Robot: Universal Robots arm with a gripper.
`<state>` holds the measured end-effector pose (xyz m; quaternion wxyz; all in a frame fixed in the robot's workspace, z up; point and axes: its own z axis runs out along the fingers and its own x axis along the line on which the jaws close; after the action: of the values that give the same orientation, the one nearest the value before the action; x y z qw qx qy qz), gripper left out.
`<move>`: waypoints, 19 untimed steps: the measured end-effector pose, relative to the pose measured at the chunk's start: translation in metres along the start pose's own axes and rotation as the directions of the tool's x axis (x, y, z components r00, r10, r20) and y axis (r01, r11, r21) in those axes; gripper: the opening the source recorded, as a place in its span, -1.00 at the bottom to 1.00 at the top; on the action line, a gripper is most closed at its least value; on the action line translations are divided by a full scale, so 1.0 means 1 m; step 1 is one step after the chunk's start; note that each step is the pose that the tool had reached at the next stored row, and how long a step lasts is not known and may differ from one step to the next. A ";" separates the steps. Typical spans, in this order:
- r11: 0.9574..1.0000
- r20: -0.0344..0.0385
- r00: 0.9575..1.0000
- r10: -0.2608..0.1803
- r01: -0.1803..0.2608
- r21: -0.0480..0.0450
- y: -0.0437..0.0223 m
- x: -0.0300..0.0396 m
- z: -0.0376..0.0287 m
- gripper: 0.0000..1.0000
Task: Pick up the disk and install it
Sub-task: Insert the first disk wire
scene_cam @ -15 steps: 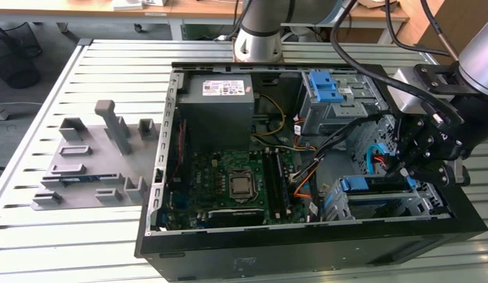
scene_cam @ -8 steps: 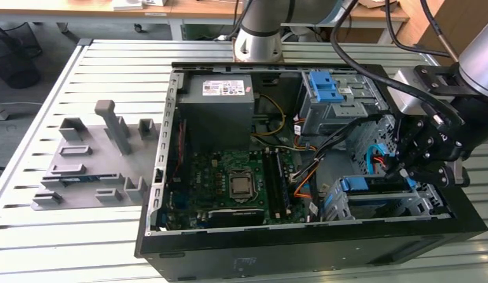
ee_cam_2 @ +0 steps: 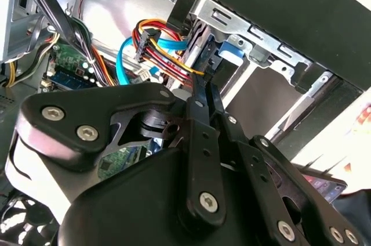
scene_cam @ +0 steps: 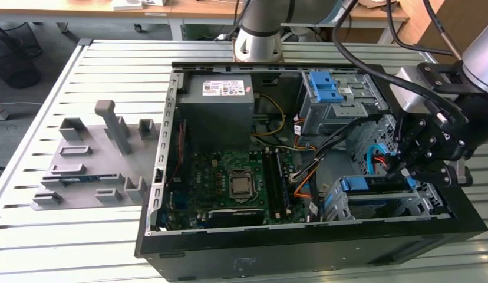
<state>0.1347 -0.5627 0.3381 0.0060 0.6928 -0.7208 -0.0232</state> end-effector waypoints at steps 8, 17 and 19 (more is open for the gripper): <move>1.000 0.000 1.000 0.001 -0.001 0.000 -0.0013 0.0008 0.0020 -0.68; 1.000 0.000 1.000 0.001 -0.001 0.000 -0.0017 -0.0010 0.0025 -0.68; 1.000 0.000 1.000 0.001 -0.001 0.000 -0.0018 -0.0011 0.0027 -0.68</move>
<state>0.1364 -0.5616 0.3354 0.0060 0.6924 -0.7211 -0.0232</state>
